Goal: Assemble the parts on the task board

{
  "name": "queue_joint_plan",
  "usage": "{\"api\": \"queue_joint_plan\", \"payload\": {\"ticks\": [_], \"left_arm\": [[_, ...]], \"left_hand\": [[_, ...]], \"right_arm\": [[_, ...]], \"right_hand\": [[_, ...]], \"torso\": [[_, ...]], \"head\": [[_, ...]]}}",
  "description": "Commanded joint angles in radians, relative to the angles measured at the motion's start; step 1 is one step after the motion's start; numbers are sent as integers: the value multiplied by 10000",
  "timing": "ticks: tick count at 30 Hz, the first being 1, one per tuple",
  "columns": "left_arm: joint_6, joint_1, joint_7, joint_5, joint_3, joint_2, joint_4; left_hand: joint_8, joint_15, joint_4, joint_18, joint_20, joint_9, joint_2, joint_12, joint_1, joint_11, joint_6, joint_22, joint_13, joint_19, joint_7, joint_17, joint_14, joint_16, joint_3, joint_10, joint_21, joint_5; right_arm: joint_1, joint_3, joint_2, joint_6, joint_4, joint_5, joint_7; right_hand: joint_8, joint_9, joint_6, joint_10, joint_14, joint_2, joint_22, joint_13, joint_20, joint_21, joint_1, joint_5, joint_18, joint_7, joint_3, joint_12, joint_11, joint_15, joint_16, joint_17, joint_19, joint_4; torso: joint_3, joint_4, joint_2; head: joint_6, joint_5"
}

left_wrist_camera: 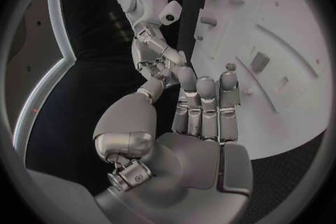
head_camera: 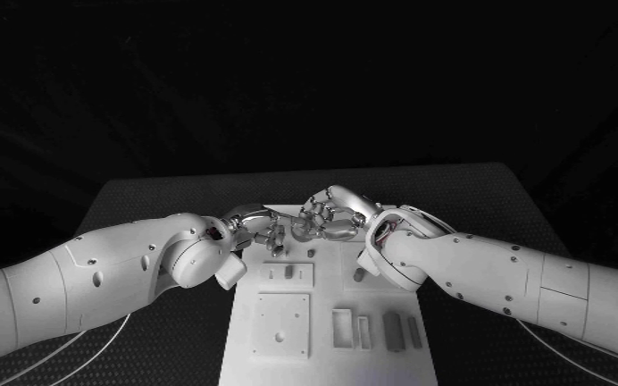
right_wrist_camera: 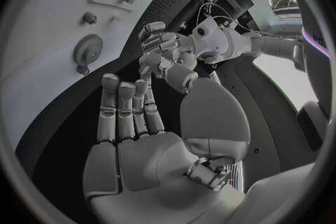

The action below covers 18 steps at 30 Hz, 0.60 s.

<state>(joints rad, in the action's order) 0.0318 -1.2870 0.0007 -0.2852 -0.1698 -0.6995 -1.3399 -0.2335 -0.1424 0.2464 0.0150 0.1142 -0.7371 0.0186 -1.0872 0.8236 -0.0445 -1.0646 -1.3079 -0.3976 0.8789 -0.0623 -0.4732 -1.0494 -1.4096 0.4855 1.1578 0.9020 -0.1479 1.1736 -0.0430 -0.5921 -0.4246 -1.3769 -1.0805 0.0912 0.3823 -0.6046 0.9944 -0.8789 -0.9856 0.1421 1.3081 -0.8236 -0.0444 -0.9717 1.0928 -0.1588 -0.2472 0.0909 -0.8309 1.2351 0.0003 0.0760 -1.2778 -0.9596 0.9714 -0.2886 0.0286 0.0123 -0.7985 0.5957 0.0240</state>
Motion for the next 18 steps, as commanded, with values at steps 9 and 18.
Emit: {"api": "queue_joint_plan", "payload": {"ticks": [9, 18], "left_arm": [[-543, -16, 17, -142, 19, 49, -59], [-607, -17, 108, -159, 20, 51, -67]], "left_hand": [[-89, -96, -58, -50, 1269, -37, -132, -18, 69, -58, -105, -177, 35, 14, 16, 29, -17, -55, 149, 30, 44, 15], [-112, -103, 65, -77, 1273, -64, -762, -25, 261, -65, -146, -189, 73, -31, 24, 59, -2, -87, 334, 47, 73, -115]], "right_arm": [[-15, -7, 14, 400, -27, -24, 116], [-14, -7, 18, 530, -18, -24, 144]], "right_hand": [[64, -143, 137, -44, 49, -103, 190, -19, 25, -35, -6, 27, -146, 90, 48, -38, 13, -10, -59, -17, -77, -5], [60, -147, 135, -40, 54, -109, 191, -28, 24, -36, -3, 16, -146, 89, 62, -41, 14, -11, -60, -19, -84, -6]], "torso": [[-3, 9, -1], [-5, 7, -3]], "head": [[39, 25], [53, 18]]}}
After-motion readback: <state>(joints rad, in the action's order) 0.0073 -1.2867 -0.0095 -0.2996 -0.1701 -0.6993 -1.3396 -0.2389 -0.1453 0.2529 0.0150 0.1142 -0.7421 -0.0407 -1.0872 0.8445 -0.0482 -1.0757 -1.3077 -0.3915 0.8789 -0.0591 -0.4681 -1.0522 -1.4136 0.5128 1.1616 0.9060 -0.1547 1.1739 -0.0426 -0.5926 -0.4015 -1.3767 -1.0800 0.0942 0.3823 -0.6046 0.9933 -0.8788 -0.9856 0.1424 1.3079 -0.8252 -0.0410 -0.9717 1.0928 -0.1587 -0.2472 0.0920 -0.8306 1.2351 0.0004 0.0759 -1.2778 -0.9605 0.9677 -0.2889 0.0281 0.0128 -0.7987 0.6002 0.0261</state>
